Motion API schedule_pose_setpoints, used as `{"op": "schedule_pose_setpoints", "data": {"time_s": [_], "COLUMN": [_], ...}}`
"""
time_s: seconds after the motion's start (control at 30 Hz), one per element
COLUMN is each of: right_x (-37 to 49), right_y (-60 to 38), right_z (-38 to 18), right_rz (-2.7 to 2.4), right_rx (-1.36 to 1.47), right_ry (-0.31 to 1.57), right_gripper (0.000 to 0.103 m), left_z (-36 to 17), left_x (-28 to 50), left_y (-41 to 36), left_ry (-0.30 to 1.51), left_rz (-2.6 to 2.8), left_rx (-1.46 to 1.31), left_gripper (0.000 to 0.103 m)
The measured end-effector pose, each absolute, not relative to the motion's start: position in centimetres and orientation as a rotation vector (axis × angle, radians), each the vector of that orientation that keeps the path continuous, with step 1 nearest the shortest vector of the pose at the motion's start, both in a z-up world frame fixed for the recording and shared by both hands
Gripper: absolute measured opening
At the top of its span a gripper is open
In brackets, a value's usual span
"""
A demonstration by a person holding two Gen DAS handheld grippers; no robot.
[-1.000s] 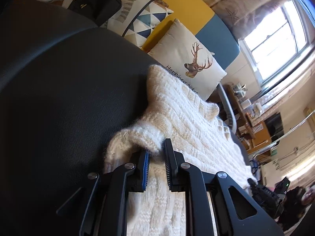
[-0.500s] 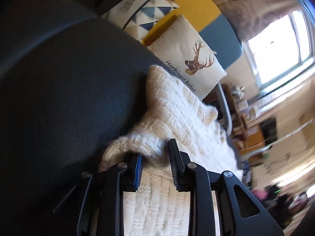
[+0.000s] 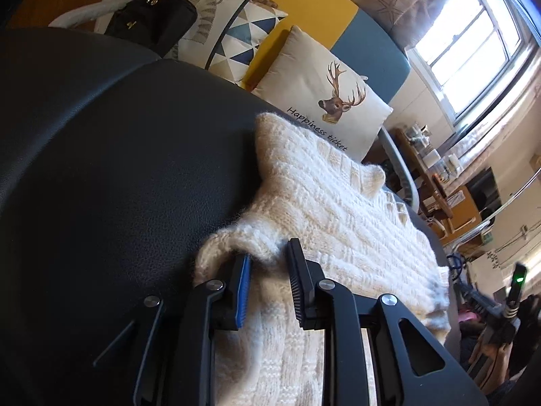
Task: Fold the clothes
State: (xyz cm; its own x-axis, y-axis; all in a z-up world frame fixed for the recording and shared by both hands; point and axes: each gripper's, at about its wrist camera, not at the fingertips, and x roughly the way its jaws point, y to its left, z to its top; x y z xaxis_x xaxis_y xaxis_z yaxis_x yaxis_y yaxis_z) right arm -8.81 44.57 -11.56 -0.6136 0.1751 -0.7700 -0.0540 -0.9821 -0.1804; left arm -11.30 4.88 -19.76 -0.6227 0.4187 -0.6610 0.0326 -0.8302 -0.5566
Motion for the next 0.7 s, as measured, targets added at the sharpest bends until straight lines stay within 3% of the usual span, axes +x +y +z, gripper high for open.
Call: {"op": "schedule_pose_setpoints", "data": {"time_s": [0.13,0.2,0.33,0.4,0.47,0.57,0.7], "right_x": [-11.3,-13.9,-19.4,-21.1,-21.6,-21.8,-21.6], "right_y": [38.5,33.7,25.8,23.2,22.0,21.5,20.8], "right_z": [-7.3,-7.5,-10.8,-12.9,-13.9,-13.2,-11.6], "right_rz": [3.112,3.226,3.183,3.075,3.028,3.046,3.106], "right_rx": [-1.439,-1.608,-1.923,-2.048,-2.032,-1.991,-1.879], "right_ry": [0.029,0.088,-0.084,-0.242,-0.384,-0.407,-0.482], "right_gripper": [0.026,0.026,0.027,0.026,0.025,0.007,0.004], "left_z": [-20.3,-20.5,-20.3,-20.0,-19.8,-19.6,-19.0], "left_x": [-11.9,-12.0,-12.0,-11.7,-11.4,-10.9,-10.2], "left_y": [4.1,3.8,4.2,4.5,4.6,4.5,4.0], "left_ry": [-0.921,-0.965,-0.917,-0.869,-0.843,-0.822,-0.828], "left_rz": [2.417,2.398,2.436,2.479,2.506,2.537,2.576], "left_rx": [-1.232,-1.236,-1.227,-1.204,-1.178,-1.136,-1.077], "left_gripper": [0.034,0.034,0.034,0.026,0.023,0.018,0.017]}}
